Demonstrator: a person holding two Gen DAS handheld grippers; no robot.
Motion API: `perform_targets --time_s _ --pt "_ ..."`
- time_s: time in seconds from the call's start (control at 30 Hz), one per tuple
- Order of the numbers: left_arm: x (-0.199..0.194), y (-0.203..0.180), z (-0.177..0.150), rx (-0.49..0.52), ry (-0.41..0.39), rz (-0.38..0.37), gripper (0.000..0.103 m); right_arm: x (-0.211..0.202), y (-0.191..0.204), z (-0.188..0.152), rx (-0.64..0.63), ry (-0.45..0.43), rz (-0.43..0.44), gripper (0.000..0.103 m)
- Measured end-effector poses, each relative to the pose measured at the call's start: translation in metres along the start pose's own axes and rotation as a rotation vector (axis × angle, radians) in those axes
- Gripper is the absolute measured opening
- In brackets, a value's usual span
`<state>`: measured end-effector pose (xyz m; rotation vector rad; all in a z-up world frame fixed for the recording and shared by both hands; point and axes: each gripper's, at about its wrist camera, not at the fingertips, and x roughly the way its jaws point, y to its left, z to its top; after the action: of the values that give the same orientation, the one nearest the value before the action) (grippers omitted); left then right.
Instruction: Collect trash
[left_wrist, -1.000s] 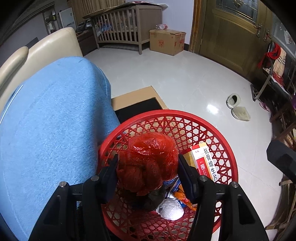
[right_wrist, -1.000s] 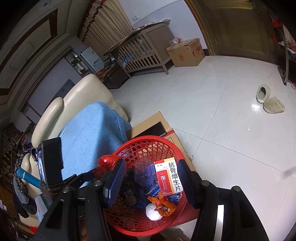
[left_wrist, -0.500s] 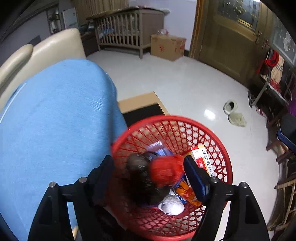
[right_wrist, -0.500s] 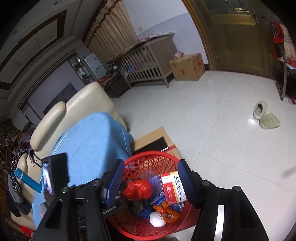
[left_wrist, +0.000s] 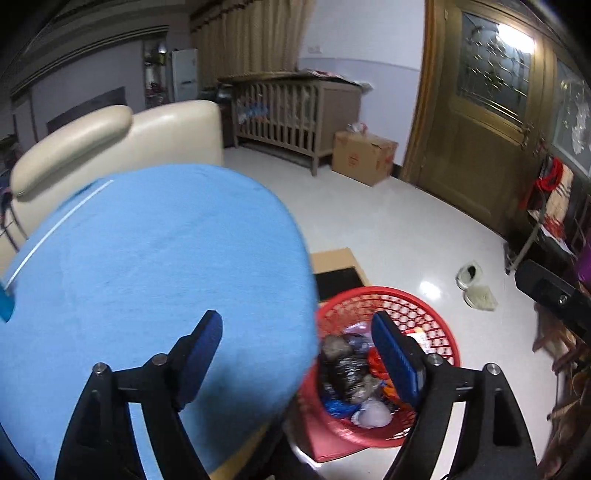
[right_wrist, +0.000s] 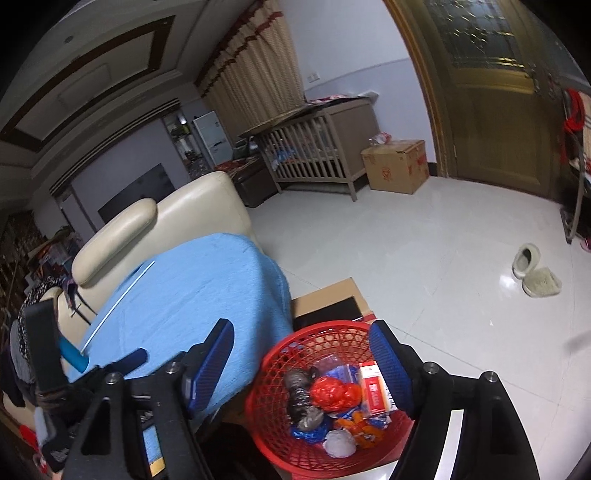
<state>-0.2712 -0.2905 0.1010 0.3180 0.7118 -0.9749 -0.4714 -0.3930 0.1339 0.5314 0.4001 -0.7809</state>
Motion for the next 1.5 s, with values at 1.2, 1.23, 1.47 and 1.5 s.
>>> perform_targets --time_s 1.2,1.23,1.47,1.5 --pt "-0.057 0.054 -0.067 -0.047 -0.034 0.1 0.094 0.005 0.063 -0.103 -0.239 0.081 -0.162 0.103" --pt "-0.057 0.055 -0.068 -0.051 -0.033 0.101 0.094 0.005 0.063 -0.104 -0.24 0.081 -0.161 0.103" --pt "-0.058 0.058 -0.07 -0.061 -0.032 0.103 0.094 0.003 0.068 -0.106 -0.241 0.075 -0.147 0.103" --pt "-0.058 0.058 -0.071 -0.06 -0.031 0.105 0.094 0.003 0.068 -0.106 -0.24 0.077 -0.148 0.103"
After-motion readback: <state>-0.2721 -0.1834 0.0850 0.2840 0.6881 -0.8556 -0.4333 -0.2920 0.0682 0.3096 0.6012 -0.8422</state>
